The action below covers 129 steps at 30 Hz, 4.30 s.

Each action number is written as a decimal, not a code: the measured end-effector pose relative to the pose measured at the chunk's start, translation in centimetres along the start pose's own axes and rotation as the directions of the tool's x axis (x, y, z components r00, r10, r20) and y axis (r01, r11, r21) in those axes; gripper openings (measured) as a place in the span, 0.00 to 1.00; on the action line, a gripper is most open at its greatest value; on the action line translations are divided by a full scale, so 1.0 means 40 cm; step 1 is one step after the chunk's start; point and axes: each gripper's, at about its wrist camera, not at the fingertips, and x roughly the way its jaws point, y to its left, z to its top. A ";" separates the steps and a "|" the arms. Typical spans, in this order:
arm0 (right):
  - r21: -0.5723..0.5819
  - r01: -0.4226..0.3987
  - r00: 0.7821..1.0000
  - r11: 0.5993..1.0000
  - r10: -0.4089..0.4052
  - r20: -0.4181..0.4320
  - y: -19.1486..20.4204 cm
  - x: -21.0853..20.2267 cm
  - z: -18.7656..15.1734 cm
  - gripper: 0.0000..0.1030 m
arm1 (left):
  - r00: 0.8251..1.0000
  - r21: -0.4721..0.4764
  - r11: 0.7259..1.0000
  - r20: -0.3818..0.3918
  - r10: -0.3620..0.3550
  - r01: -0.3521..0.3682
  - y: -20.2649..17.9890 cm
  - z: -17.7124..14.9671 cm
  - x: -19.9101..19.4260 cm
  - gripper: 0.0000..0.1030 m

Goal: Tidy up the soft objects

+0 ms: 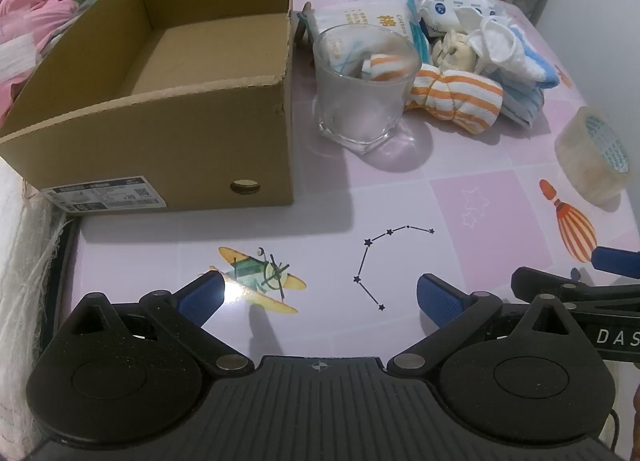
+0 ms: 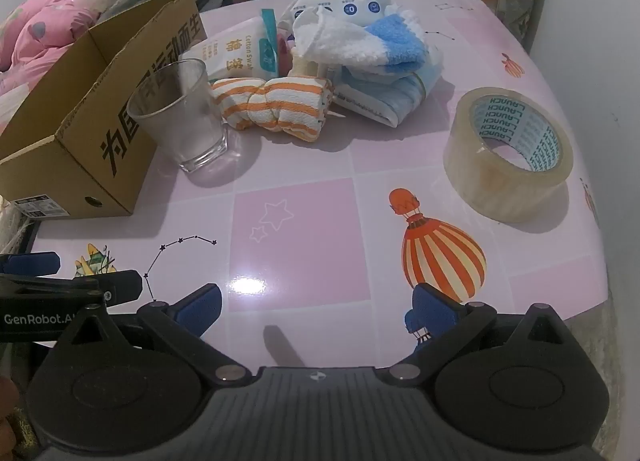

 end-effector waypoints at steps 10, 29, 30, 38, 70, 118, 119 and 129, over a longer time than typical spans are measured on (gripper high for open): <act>0.000 -0.002 1.000 1.000 0.002 0.000 0.000 0.002 0.000 0.38 | 1.000 0.001 1.000 -0.002 0.001 -0.001 0.000 0.000 0.000 0.99; 0.002 -0.002 1.000 1.000 0.002 -0.001 0.000 0.006 0.001 0.38 | 1.000 0.000 1.000 -0.003 0.003 -0.003 0.010 0.003 0.002 0.99; 0.001 -0.002 1.000 1.000 0.002 -0.001 0.000 0.004 0.001 0.38 | 1.000 0.000 1.000 -0.003 0.003 -0.003 0.010 0.003 0.002 0.99; 0.004 -0.002 1.000 1.000 0.002 -0.003 -0.001 0.005 -0.002 0.38 | 1.000 0.003 1.000 -0.006 0.005 -0.005 0.000 0.007 0.011 0.99; 0.003 -0.002 1.000 1.000 0.002 -0.002 -0.001 0.005 0.001 0.38 | 1.000 0.003 1.000 -0.002 0.007 -0.007 0.000 0.004 0.003 0.99; 0.007 -0.021 0.998 1.000 0.020 0.065 -0.011 -0.022 0.004 0.38 | 0.997 0.004 1.000 0.072 0.002 -0.002 -0.008 0.003 -0.027 0.99; 0.010 -0.027 0.997 1.000 0.026 0.075 -0.014 -0.026 0.006 0.38 | 0.996 0.008 1.000 0.088 0.005 -0.006 -0.011 0.004 -0.034 0.99; -0.029 -0.050 0.965 0.998 0.056 0.257 -0.056 -0.103 0.034 0.37 | 0.960 0.058 0.998 0.278 -0.030 0.014 -0.056 0.028 -0.105 0.99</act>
